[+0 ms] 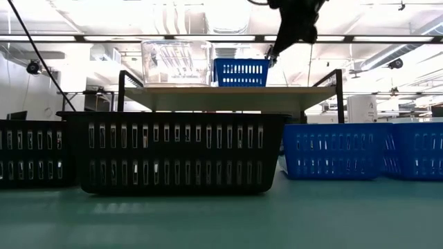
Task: Stack baskets on shelf by color
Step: Put the bottom black bin on the shelf
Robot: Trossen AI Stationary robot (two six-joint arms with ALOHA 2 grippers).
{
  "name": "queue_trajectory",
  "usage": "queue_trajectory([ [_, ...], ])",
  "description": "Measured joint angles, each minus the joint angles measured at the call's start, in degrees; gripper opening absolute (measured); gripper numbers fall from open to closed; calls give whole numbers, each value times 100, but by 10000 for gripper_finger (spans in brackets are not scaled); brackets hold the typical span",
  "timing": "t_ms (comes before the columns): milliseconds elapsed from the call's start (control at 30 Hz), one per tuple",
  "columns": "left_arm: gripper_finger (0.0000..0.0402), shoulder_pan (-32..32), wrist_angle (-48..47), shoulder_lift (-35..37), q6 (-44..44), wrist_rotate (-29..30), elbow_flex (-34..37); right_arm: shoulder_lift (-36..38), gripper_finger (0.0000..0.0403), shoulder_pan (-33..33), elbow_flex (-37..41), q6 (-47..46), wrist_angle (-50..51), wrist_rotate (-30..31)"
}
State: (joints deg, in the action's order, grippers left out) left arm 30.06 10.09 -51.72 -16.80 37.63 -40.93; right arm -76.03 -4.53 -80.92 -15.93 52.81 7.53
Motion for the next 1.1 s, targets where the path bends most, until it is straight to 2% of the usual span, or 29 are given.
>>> queue_trajectory([
  [433,102,-6,31,0,150,2,-2,-38,9,1728,-229,-406,134,6],
  [667,102,-6,195,0,151,2,4,-320,9,2519,-222,-399,97,369],
  [933,102,-4,199,-2,153,2,4,-836,14,2773,-222,-704,33,592],
  [1100,102,-4,199,-2,153,4,5,-1225,52,2777,-222,-571,-11,585],
])
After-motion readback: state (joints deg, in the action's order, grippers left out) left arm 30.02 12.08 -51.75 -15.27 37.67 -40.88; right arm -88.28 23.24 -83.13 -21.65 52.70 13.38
